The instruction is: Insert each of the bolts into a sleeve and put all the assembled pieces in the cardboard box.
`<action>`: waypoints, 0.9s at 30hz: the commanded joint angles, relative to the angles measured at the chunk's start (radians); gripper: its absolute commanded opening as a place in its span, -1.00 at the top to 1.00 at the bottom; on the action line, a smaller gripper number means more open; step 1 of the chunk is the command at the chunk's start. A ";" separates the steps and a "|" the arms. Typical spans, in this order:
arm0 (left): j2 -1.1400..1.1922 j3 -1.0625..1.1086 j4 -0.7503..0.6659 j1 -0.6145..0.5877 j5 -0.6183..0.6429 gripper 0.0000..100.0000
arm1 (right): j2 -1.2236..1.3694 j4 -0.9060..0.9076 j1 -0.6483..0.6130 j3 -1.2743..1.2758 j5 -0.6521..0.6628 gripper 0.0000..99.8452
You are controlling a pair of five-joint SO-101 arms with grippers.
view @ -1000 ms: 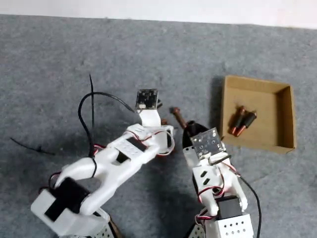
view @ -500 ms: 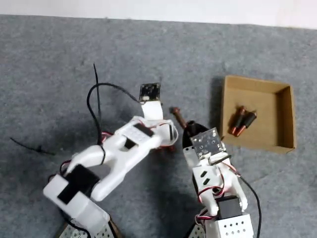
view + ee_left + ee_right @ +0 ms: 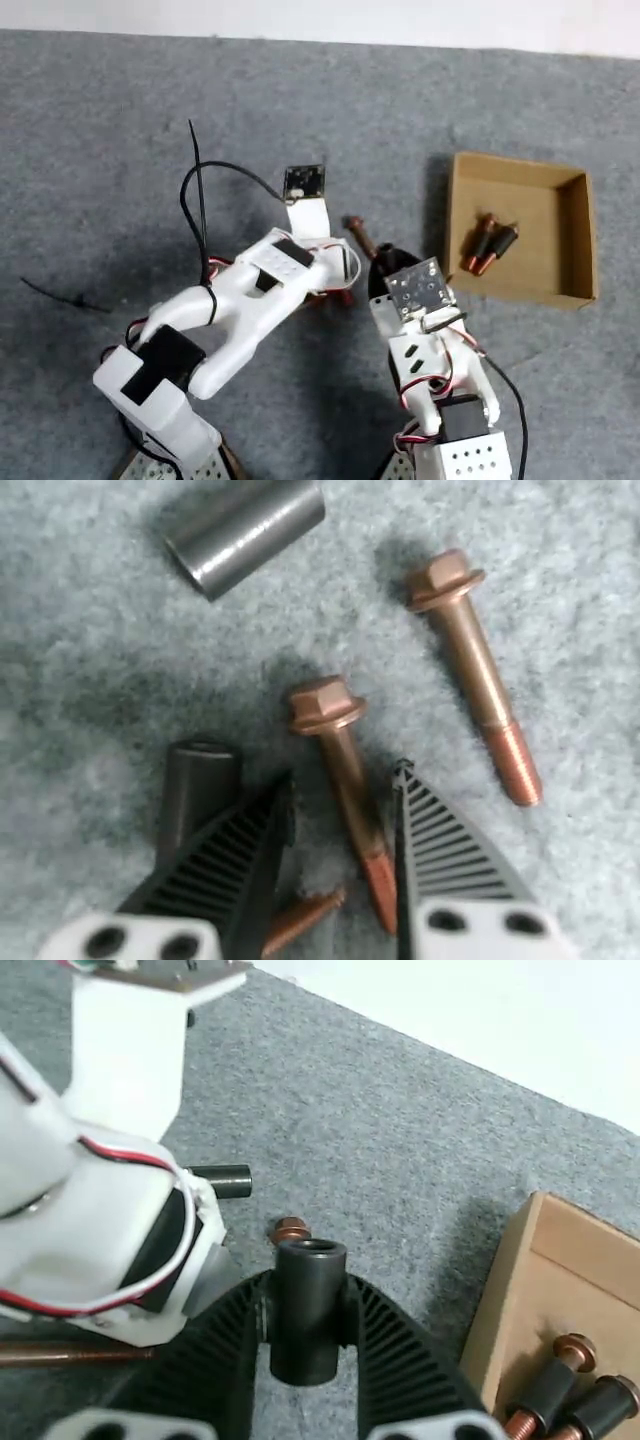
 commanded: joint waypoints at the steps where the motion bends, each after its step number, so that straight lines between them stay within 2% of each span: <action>1: 0.012 -0.042 0.008 -0.016 0.006 0.68 | -0.018 0.002 0.013 0.028 0.008 0.99; 6: 0.087 -0.122 0.002 -0.016 0.008 0.68 | -0.018 0.002 0.013 0.028 0.008 0.99; 10: 0.110 -0.160 0.058 -0.016 0.008 0.68 | -0.018 0.002 0.013 0.028 0.008 0.99; 17: 0.111 -0.159 0.064 -0.016 0.009 0.68 | -0.018 0.002 0.013 0.028 0.008 0.99; 19: 0.111 -0.159 0.066 -0.016 0.009 0.75 | -0.018 0.002 0.013 0.028 0.008 0.99; 22: 0.111 -0.159 0.066 -0.016 0.006 1.00 | -0.018 0.002 0.013 0.028 0.008 0.99; 24: 0.111 -0.159 0.066 -0.016 0.006 0.95 | -0.018 0.002 0.013 0.028 0.008 0.99; 27: 0.107 -0.157 0.066 -0.018 0.003 0.99 | -0.018 0.002 0.013 0.028 0.008 0.99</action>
